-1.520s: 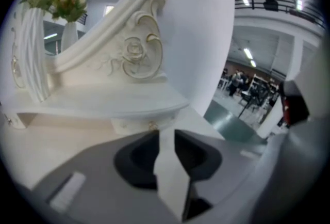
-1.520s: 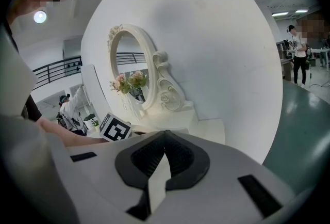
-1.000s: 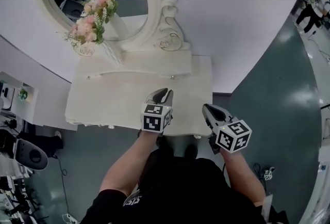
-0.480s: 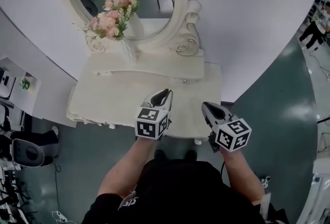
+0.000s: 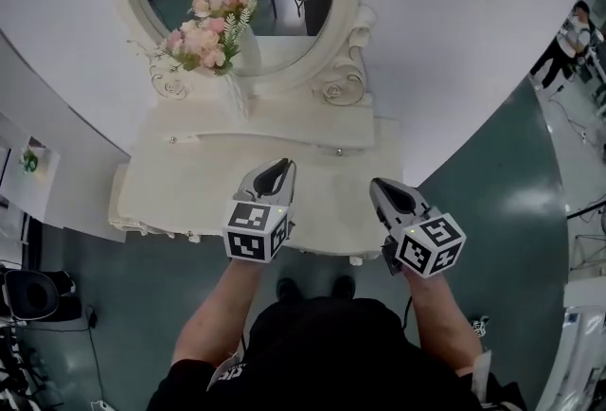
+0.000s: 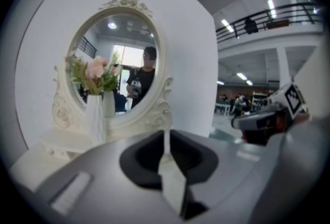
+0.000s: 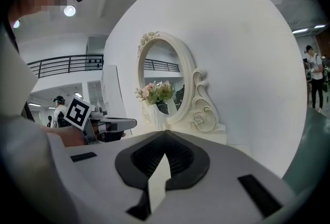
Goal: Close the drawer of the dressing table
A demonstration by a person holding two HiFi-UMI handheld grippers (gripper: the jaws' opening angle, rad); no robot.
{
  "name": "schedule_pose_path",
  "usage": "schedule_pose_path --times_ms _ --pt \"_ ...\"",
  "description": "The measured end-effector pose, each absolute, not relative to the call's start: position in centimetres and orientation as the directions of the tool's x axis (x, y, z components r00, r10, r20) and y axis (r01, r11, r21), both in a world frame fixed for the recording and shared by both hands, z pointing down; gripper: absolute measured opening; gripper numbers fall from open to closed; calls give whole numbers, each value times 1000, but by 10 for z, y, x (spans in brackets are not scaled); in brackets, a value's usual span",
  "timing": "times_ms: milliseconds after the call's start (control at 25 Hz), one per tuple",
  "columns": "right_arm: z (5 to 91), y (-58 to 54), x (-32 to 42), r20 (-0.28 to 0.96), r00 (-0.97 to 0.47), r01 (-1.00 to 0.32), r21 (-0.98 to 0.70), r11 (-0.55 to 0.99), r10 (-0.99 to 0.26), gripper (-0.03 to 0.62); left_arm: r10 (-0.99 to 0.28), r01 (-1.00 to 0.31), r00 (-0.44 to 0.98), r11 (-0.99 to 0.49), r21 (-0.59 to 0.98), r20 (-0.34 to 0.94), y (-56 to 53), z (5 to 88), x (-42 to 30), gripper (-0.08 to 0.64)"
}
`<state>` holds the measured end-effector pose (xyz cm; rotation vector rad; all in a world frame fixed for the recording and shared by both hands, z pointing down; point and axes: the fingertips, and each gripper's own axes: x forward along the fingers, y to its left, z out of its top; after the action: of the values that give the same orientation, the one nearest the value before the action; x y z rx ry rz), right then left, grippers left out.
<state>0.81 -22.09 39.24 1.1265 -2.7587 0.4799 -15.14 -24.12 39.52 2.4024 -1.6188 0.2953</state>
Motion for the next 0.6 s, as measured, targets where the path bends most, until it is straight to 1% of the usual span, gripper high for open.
schedule_pose_path --times_ms 360,600 --pt "381 -225 3 217 -699 -715 -207 668 -682 -8 -907 -938 346 -337 76 240 -240 380 -176 35" --pt "373 -229 4 193 -699 -715 -189 673 -689 -8 -918 -946 325 -316 74 229 -241 377 -185 25"
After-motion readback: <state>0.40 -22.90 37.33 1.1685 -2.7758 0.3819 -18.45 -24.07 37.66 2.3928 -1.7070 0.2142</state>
